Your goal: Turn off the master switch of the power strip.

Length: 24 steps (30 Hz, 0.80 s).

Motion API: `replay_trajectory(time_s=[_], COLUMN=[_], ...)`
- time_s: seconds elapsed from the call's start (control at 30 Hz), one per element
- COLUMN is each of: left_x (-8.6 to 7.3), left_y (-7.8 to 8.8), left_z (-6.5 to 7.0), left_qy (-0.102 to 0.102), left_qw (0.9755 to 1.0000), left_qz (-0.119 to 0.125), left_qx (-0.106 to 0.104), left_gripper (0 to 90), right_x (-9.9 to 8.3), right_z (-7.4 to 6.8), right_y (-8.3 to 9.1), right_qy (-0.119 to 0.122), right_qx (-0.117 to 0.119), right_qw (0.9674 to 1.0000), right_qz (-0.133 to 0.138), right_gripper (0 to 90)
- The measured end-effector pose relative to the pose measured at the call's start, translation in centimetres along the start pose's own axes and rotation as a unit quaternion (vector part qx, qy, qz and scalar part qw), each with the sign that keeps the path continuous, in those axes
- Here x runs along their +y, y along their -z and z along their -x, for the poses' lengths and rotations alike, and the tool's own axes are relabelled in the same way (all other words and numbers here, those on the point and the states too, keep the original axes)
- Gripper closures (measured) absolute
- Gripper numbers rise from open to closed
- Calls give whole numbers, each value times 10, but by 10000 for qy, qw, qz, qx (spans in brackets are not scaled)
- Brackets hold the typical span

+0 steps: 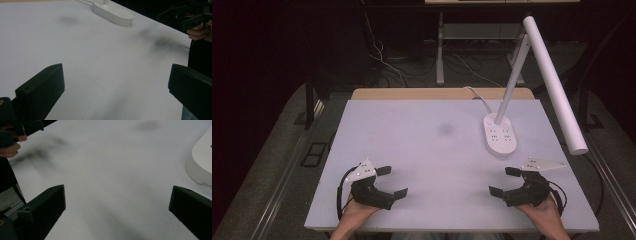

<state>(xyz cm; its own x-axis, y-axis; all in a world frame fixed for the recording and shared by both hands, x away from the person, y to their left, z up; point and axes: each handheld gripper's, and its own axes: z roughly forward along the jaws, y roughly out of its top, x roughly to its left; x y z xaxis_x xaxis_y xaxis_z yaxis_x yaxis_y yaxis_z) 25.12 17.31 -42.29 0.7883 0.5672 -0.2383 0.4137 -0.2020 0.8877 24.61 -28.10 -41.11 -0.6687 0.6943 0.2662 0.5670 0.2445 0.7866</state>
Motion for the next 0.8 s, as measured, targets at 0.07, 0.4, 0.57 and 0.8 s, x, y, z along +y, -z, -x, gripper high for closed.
replay_trajectory(time_s=[0.07,0.4,0.57,0.8], left_x=[0,0,-1,-1], left_y=[1,5,6,5], left_z=[0,-1,-1,-1], left_qy=[2,84,106,125], left_qw=[10000,9999,9998,9998], left_qz=[23,116,117,112], left_qx=[12,85,100,110], left_gripper=[0,0,0,0], right_x=[0,1,3,10], right_z=[0,0,0,0], right_y=[0,3,2,2], right_qy=[6,33,39,161], right_qx=[-2,-61,-61,-71], right_qw=[10000,9999,9999,9995], right_qz=[-25,-96,-134,-255], right_gripper=[0,0,1,0])
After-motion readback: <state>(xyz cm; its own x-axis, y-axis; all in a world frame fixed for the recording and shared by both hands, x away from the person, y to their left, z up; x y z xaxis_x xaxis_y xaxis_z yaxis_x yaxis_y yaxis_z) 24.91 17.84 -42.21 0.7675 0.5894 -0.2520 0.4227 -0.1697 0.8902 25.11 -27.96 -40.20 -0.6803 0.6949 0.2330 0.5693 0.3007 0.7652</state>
